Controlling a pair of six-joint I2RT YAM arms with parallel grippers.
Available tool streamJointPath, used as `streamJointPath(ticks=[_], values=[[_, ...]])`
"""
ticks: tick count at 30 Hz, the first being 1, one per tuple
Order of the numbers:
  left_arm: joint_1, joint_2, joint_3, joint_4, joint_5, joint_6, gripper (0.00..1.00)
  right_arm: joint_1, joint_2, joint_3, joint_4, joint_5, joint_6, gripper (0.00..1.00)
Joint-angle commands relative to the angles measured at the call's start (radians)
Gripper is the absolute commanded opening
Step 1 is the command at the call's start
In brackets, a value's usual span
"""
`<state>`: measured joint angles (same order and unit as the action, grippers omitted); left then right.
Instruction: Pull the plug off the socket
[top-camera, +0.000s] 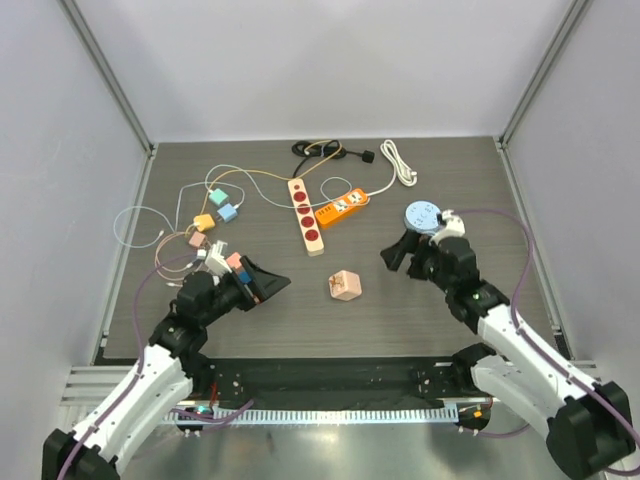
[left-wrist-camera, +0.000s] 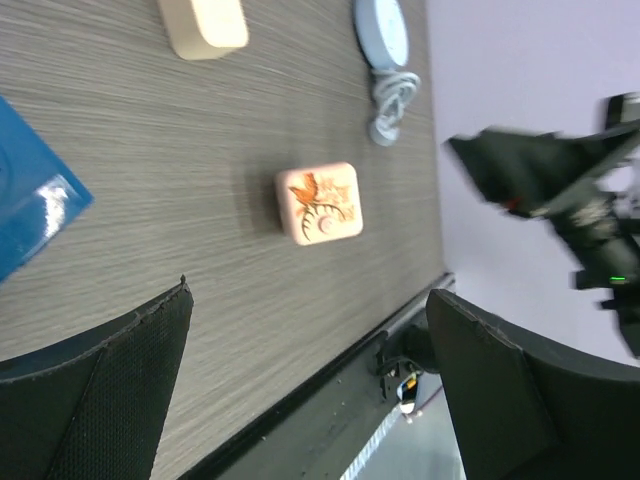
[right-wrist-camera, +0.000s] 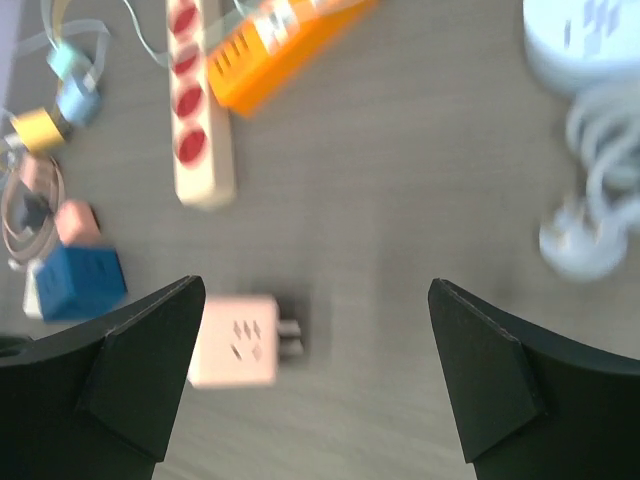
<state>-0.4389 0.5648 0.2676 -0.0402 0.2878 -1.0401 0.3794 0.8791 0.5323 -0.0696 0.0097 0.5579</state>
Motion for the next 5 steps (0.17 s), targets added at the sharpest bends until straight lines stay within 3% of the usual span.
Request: streamJointPath(ticks=[1,5], values=[[-0.001,-0.112,-0.065,0.074,0.094,-0.043,1.00,0.016,-0.141,-0.153,0.065,-0.074,0.105,0.99],[-0.001,-0.230,-0.171,0.088,0.089,-0.122,1.00,0.024,-0.328,-0.331,0.140,-0.100,0.204,1.00]])
